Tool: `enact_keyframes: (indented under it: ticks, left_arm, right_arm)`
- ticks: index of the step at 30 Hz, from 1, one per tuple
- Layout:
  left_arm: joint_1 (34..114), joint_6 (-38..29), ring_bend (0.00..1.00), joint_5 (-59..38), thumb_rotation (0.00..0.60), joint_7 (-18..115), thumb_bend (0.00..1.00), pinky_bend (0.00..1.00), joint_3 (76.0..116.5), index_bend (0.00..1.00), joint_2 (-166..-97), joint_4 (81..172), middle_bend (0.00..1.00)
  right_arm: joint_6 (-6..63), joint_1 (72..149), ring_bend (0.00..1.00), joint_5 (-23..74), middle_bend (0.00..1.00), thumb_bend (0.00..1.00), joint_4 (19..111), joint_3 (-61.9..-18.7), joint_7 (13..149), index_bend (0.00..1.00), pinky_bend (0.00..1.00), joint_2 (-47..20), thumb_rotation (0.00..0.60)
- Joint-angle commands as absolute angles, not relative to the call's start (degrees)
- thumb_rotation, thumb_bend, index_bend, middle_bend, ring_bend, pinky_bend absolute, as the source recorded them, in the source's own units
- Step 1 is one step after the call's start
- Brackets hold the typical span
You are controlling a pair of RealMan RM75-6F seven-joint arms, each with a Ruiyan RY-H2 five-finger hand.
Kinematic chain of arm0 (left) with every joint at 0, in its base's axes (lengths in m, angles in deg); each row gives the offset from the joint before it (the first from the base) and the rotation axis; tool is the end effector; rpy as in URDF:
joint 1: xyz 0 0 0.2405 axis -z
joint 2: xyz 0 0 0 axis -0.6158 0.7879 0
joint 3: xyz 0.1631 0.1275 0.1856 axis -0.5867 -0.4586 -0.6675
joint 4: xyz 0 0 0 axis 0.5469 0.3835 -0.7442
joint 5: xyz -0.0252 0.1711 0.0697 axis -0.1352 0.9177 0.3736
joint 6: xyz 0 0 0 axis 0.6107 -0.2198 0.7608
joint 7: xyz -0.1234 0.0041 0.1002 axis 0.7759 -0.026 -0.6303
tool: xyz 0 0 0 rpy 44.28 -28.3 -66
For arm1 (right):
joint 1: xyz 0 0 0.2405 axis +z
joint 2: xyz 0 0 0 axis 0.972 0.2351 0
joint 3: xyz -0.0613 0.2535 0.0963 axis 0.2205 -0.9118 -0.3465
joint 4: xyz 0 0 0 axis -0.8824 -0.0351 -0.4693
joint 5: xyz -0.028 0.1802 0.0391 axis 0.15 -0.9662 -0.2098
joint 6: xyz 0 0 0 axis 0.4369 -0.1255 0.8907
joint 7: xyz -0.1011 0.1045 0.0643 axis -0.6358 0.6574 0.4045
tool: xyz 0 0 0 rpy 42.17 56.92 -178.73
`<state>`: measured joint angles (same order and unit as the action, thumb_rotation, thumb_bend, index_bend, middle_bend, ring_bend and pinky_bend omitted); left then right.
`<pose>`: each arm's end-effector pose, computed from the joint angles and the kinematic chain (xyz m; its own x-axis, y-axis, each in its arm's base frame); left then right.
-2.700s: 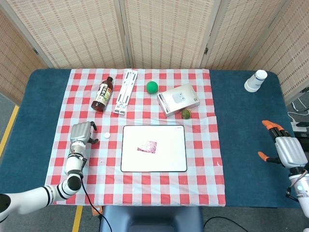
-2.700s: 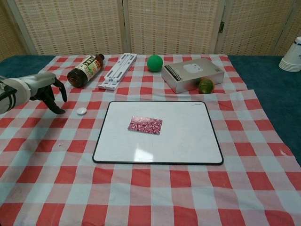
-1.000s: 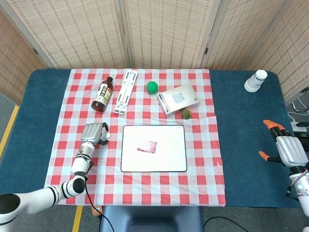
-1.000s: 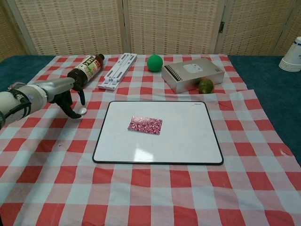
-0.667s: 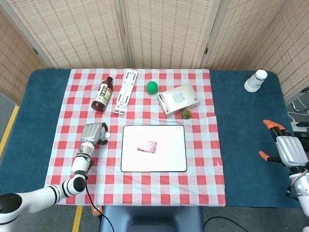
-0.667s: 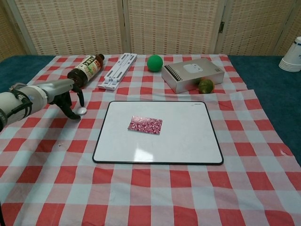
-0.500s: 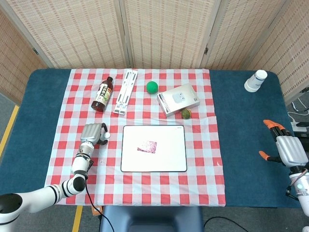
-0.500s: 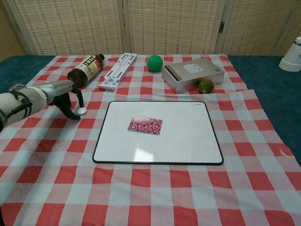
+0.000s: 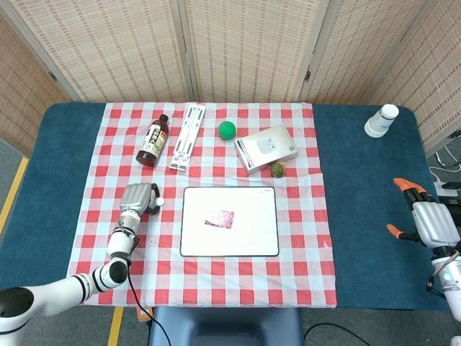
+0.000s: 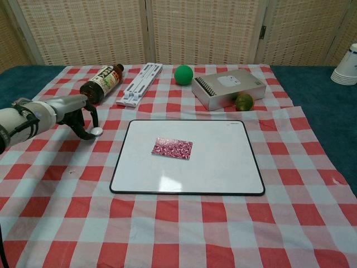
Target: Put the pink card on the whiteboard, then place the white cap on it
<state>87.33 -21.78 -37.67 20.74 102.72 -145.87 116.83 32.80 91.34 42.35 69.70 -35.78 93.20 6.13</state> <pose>-0.2145 0.4311 -0.0206 0.3839 0.3724 0.8449 0.9082 0.0128 -0.4183 -0.3555 -0.2687 0.1996 0.3649 -0.1249 0.9226 -0.9286 0.0231 0.3704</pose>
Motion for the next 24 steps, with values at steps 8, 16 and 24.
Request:
enact_keyframes:
  ticks: [8, 16, 24]
  left_arm:
    - [87.54, -21.39, 1.0, -38.04, 0.6, 20.82, 0.34, 1.0, 103.02, 0.5, -145.55, 117.39, 1.0]
    - [87.32, -19.22, 1.0, -37.11, 0.6, 21.07, 0.34, 1.0, 103.53, 0.5, -143.57, 122.51, 1.0]
    - [87.9, -15.14, 1.0, -37.2, 0.6, 18.34, 0.34, 1.0, 103.07, 0.5, -142.54, 133.82, 1.0]
  right_arm:
    - [32.51, 91.45, 0.0, 42.23, 0.07, 0.15, 69.5, -35.8, 93.26, 0.02, 0.26, 6.08, 0.6]
    - [32.51, 91.49, 0.0, 42.35, 0.07, 0.15, 69.66, -35.76, 93.1, 0.02, 0.26, 6.08, 0.6]
    - [33.96, 90.86, 0.0, 42.5, 0.07, 0.15, 69.72, -35.99, 93.8, 0.0, 0.26, 6.46, 0.6]
